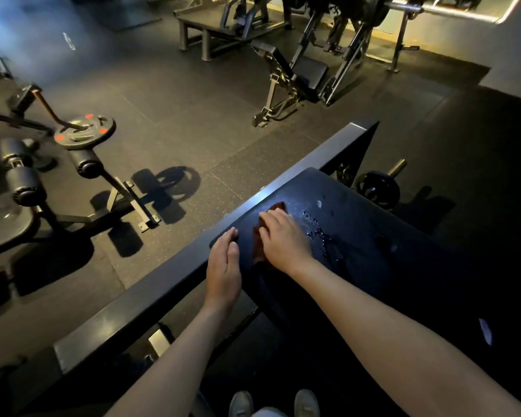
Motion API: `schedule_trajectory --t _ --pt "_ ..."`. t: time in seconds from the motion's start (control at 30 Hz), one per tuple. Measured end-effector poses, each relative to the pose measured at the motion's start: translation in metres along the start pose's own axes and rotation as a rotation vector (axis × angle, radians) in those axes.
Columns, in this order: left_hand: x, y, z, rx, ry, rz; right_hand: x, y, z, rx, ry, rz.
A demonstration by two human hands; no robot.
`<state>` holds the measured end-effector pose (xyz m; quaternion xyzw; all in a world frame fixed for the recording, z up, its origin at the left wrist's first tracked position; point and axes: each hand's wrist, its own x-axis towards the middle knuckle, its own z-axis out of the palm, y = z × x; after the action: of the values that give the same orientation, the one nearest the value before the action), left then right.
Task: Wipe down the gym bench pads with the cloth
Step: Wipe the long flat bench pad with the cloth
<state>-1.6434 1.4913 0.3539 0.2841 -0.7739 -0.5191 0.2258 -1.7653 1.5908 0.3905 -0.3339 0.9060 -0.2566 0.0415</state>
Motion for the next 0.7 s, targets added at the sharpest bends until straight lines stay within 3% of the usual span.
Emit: schedule_trajectory --t 0.2,0.33,0.43,0.57,0.7 --pt "-0.013 -0.003 0.001 0.125 0.025 0.032 -0.032 -0.005 0.022 0.005 -0.094 -0.329" --pt "-0.014 0.002 0.015 0.317 -0.011 0.048 -0.017 0.018 0.013 -0.025 -0.057 -0.226" --pt "-0.016 0.004 0.011 0.279 -0.017 0.019 -0.015 0.015 0.009 0.005 0.021 -0.046" --pt "-0.018 0.006 -0.001 0.13 -0.006 -0.007 -0.044 -0.007 0.021 0.021 -0.049 -0.224" --pt "-0.015 0.01 0.006 0.301 -0.043 0.088 -0.046 0.014 0.016 0.009 -0.069 -0.331"
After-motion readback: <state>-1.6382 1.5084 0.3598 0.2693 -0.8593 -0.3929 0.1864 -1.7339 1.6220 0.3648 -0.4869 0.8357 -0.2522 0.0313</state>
